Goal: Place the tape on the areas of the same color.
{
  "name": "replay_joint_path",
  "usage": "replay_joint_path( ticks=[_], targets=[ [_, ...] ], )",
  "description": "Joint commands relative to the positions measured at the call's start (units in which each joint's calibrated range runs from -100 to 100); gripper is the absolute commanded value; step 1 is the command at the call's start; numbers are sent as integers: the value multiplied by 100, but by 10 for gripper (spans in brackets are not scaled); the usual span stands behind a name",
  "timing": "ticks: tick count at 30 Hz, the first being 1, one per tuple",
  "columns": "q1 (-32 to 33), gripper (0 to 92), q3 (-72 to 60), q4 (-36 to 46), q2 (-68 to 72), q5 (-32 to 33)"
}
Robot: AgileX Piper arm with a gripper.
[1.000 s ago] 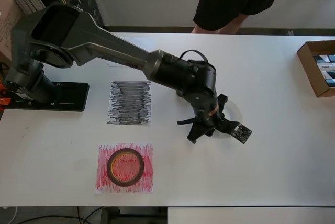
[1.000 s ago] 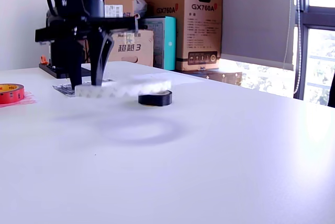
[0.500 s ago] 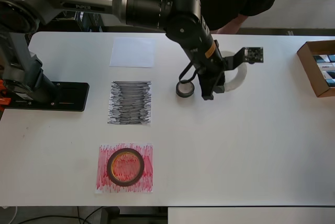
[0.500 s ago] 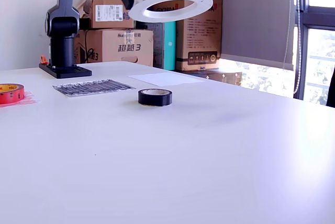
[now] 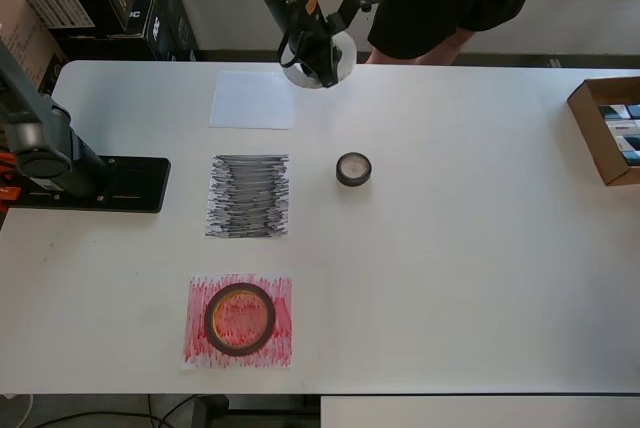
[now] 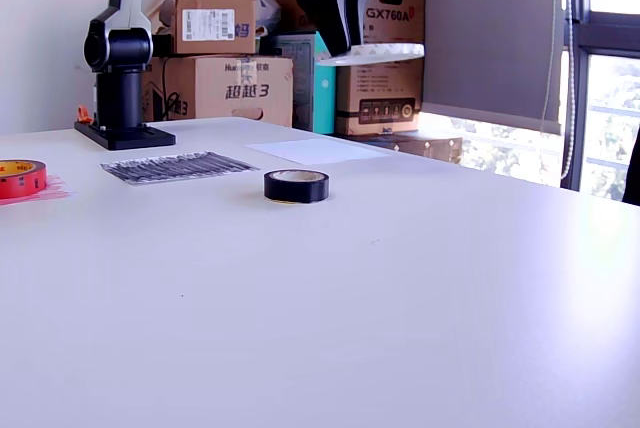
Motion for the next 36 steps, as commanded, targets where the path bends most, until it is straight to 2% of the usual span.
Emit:
replay_joint_path(
  ticks=[1,8,36],
  targets=[
    [599,0,1308,-625,-51,7],
    [710,0,1844,-1050,5,-1],
    [702,0,2326,-1211,33,-10]
  ],
)
